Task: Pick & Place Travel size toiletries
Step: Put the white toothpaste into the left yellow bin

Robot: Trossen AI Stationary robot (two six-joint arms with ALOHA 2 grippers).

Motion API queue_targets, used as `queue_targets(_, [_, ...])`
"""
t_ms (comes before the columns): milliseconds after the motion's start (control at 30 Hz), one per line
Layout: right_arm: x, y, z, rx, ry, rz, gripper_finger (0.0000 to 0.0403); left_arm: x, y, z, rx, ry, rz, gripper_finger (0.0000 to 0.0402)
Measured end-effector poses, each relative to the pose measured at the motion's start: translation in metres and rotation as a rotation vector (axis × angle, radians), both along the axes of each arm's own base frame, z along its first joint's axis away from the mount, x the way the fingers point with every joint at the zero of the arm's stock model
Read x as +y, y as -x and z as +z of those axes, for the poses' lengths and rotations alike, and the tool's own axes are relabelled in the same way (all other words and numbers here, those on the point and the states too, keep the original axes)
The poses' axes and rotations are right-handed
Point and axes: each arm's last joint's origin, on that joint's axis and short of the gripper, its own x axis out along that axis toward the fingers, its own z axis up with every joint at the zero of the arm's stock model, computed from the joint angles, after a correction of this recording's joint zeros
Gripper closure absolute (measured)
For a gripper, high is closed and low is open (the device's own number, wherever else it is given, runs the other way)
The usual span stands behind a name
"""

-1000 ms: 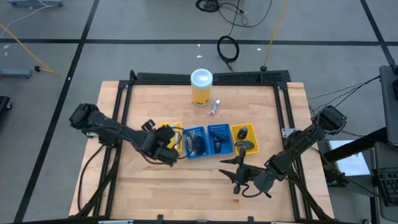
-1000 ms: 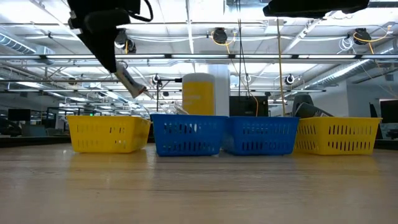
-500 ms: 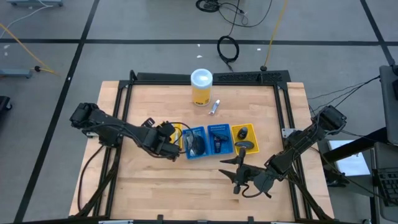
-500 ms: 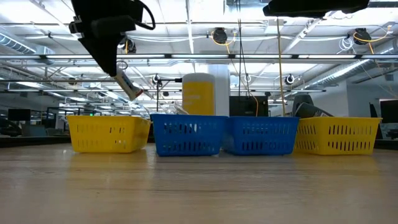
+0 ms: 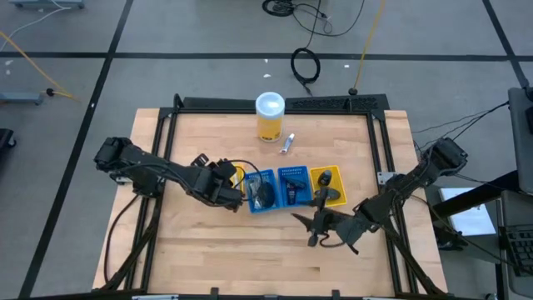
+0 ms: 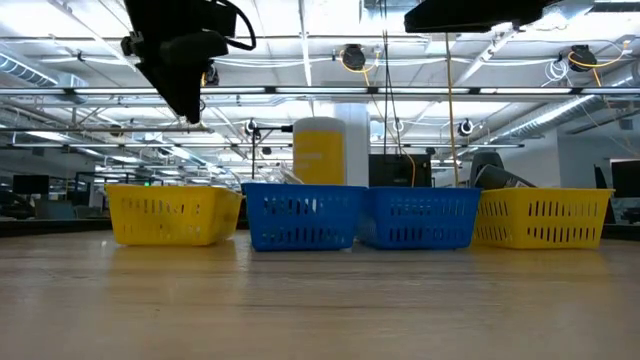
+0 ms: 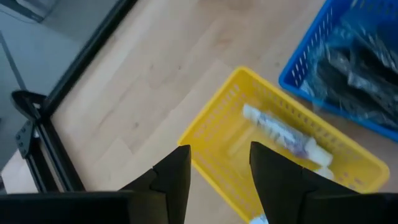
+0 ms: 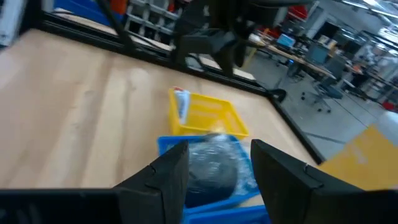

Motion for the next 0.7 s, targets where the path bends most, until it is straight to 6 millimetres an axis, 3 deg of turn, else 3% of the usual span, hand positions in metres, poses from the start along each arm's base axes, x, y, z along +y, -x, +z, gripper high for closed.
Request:
queue_targets(167, [-0.029,0.004,0.021,0.014,-0.039,-0.017,0.0238,0.006,-0.006,0.0,-0.039,-0.022,-0.003,0.0236])
queue_targets(300, [-0.067,0.005,0.033,0.064,-0.143,0.003,0.0238,0.01,-0.013,0.0,-0.073,-0.022,-0.041,0.0236])
queue_targets(700, [-0.183,0.009,0.036,0.211,-0.231,-0.063,0.0238,0.026,-0.039,0.005,-0.196,-0.04,-0.166,0.0236])
